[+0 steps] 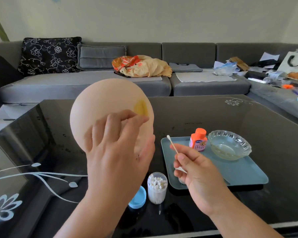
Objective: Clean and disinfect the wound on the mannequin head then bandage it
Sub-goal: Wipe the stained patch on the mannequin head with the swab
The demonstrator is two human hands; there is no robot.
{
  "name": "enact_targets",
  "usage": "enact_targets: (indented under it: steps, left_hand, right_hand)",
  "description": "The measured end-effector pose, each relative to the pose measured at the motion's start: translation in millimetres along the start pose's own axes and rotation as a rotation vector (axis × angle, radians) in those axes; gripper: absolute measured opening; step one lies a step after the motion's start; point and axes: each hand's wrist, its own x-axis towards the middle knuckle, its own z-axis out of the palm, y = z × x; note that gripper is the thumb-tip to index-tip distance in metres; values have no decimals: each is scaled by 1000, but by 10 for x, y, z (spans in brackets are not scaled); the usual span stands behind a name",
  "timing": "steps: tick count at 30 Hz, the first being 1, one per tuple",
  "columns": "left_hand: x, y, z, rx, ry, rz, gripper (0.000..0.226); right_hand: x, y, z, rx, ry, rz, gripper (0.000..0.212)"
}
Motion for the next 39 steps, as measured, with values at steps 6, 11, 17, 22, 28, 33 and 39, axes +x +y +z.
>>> enact_targets:
  steps: [6, 11, 17, 22, 28, 33, 39]
  left_hand:
    - [139, -140, 24, 45, 21, -87, 50]
    - [170, -204, 85, 64, -7, -139, 67]
    - [169, -254, 126, 77, 13, -126, 63]
    - [173, -268, 139, 85, 24, -123, 62]
    - [171, -269, 141, 97, 35, -116, 61]
    - [165, -274, 148, 101, 36, -115, 61]
    - [161, -293, 156, 119, 41, -99, 61]
  right_hand:
    - [52, -52, 72, -173, 22, -91, 30]
    - [260, -240, 235, -321, -6, -258, 35]
    - [596, -515, 420, -447, -1, -445, 30]
    - [746, -624, 504, -505, -14, -540, 29]
    - [797, -599, 526, -529, -1, -509, 28]
    - [798, -562, 508, -515, -4, -487, 25]
    - [798, -500, 483, -494, -8, -461, 27]
